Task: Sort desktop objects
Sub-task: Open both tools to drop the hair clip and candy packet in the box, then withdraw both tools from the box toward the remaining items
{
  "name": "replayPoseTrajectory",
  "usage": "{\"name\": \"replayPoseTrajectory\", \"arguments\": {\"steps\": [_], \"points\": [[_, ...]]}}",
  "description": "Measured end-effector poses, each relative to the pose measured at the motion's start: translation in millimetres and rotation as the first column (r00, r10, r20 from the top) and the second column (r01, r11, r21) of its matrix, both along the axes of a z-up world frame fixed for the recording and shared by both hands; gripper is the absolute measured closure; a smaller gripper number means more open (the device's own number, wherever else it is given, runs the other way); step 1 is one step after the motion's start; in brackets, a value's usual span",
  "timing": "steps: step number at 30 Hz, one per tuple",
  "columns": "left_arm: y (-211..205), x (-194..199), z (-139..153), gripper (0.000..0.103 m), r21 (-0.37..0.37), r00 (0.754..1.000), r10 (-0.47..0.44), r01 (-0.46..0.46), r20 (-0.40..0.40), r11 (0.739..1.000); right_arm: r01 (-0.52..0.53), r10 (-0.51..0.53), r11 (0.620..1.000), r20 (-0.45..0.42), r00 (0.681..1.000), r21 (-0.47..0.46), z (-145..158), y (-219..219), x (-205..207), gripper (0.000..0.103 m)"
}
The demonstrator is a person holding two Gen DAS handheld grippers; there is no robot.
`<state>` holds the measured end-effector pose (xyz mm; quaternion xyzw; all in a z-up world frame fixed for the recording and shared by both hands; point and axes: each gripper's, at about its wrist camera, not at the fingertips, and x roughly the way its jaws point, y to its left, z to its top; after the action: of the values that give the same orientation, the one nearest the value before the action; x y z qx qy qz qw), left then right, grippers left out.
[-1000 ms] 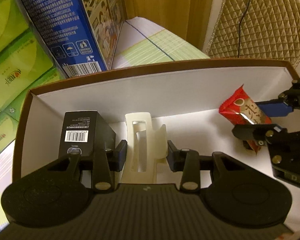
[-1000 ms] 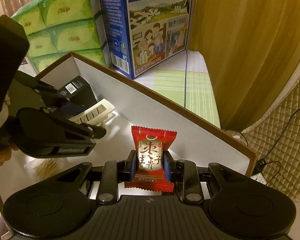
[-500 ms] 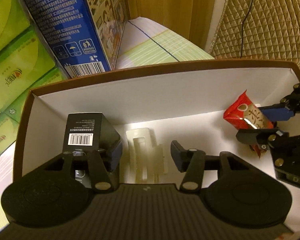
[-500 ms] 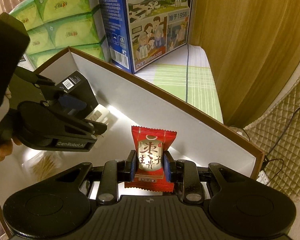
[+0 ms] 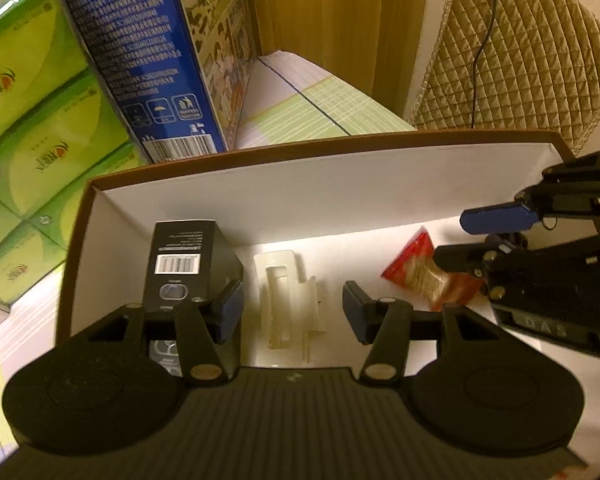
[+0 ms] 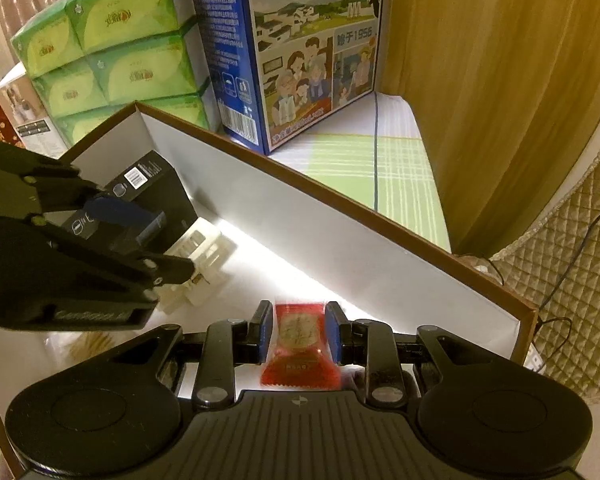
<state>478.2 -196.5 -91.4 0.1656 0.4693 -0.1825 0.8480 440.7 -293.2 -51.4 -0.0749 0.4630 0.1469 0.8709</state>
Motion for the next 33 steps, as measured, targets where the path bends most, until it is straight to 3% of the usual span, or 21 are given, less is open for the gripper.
{"name": "replayPoseTrajectory", "arguments": {"steps": [3,5,11,19,33], "points": [[5,-7,7,0.047,-0.005,1.000,0.010,-0.010,0.010,1.000,-0.017,0.017,1.000,0.006,1.000,0.012,5,1,-3,0.069],[10,-13,12,0.043,-0.022,1.000,0.021,-0.021,0.007,1.000,-0.026,0.026,0.999,0.018,0.999,0.021,10,0,-9,0.036],[21,-32,26,0.029,-0.045,0.999,0.053,-0.052,0.012,0.998,-0.039,0.035,0.998,0.069,0.997,0.055,29,-3,-27,0.004],[33,-62,39,0.020,-0.046,0.994,0.110,-0.109,0.024,0.993,-0.026,0.019,0.995,0.076,0.997,0.096,45,-10,-55,0.002],[63,-137,72,0.015,-0.092,0.970,0.238,-0.234,0.040,0.968,-0.036,0.025,0.991,0.089,0.996,0.129,67,-9,-120,0.002]]}}
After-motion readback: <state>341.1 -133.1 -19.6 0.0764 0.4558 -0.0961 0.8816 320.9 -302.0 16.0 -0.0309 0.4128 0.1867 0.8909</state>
